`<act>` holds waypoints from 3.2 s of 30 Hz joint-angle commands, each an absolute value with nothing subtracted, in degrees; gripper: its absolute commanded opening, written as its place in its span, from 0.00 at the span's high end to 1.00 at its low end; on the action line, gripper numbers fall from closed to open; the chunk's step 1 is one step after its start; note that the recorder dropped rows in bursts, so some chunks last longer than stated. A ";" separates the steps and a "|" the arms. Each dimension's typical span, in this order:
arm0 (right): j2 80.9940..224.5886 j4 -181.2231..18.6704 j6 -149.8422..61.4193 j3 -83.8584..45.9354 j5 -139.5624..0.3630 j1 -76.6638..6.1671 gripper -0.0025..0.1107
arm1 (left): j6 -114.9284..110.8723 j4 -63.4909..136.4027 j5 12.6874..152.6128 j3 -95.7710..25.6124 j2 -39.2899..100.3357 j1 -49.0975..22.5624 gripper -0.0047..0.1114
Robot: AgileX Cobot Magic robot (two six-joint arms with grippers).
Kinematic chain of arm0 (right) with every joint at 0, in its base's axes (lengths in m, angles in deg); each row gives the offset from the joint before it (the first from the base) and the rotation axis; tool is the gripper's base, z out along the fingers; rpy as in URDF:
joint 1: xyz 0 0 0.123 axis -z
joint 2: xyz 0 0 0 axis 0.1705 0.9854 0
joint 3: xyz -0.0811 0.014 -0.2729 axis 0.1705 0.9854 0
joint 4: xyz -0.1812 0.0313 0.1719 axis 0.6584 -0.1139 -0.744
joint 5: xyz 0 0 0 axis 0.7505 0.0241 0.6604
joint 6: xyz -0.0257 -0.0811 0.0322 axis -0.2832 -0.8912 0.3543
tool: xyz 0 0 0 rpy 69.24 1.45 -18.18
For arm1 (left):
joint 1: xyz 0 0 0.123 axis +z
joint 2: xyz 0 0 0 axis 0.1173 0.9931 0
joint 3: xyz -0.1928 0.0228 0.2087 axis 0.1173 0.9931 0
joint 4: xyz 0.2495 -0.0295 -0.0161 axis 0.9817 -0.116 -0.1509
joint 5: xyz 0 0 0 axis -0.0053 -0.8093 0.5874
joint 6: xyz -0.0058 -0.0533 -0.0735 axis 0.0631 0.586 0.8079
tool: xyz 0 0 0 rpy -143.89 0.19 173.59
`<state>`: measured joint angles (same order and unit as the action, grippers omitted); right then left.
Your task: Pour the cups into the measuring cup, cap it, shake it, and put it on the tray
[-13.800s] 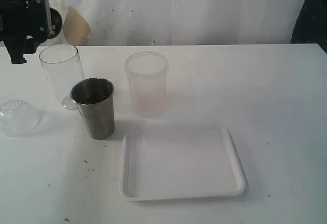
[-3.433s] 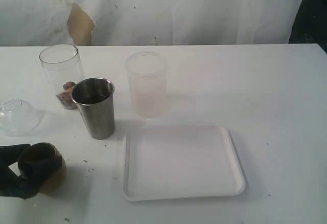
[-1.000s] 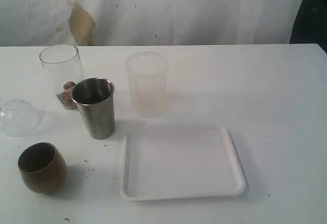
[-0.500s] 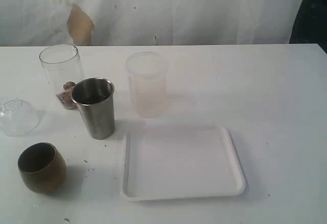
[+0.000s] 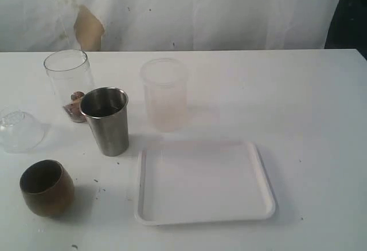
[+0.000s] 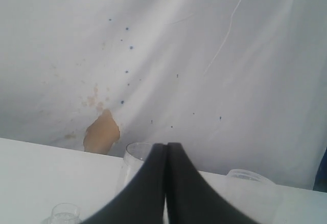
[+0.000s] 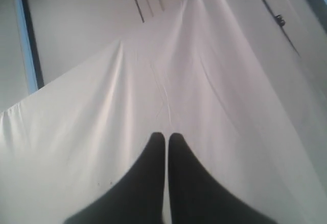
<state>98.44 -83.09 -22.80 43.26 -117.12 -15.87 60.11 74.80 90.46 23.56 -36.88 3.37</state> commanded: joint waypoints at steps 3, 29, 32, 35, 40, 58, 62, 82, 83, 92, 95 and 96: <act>109.50 -65.39 -17.34 40.44 -123.45 -16.05 0.96 | 60.29 56.84 84.47 23.20 -37.24 3.20 0.96; 171.44 -30.60 -17.48 17.97 -136.85 -28.98 0.33 | 60.08 35.12 65.33 25.61 -39.29 3.20 0.96; 177.05 -34.46 -22.13 15.25 -136.73 -32.19 0.28 | 60.08 35.12 65.33 25.61 -39.29 3.20 0.96; 181.85 -38.54 -26.83 12.55 -136.73 -34.46 0.28 | 60.08 36.15 65.33 25.61 -39.29 3.20 0.96; 188.26 -43.28 -27.29 8.54 -136.48 -36.10 0.28 | 60.08 44.81 65.52 25.61 -39.29 3.20 0.96; 195.02 -55.19 -31.75 -0.56 -126.21 -42.48 0.17 | 60.08 62.70 64.99 25.61 -39.29 3.20 0.96; 198.06 -59.87 -31.51 -2.58 -126.09 -43.63 0.16 | 60.08 62.70 64.99 25.61 -39.29 3.20 0.96; 211.29 -67.16 -33.24 -16.56 -126.67 -46.42 0.16 | 60.08 62.95 64.99 25.61 -39.29 3.20 0.96; 212.29 -67.16 -33.24 -17.77 -126.67 -46.69 0.16 | 60.08 62.95 64.99 25.61 -39.29 3.20 0.96; 216.09 -68.47 -33.20 -23.95 -126.22 -47.04 0.16 | 60.08 62.95 64.99 25.61 -39.29 3.20 0.96; 216.56 -69.28 -33.31 -24.83 -125.54 -47.04 0.24 | 60.08 62.95 64.99 25.61 -39.29 3.20 0.96; 216.56 -69.54 -33.29 -24.90 -125.44 -47.04 0.27 | 60.08 62.95 64.99 25.61 -39.29 3.20 0.96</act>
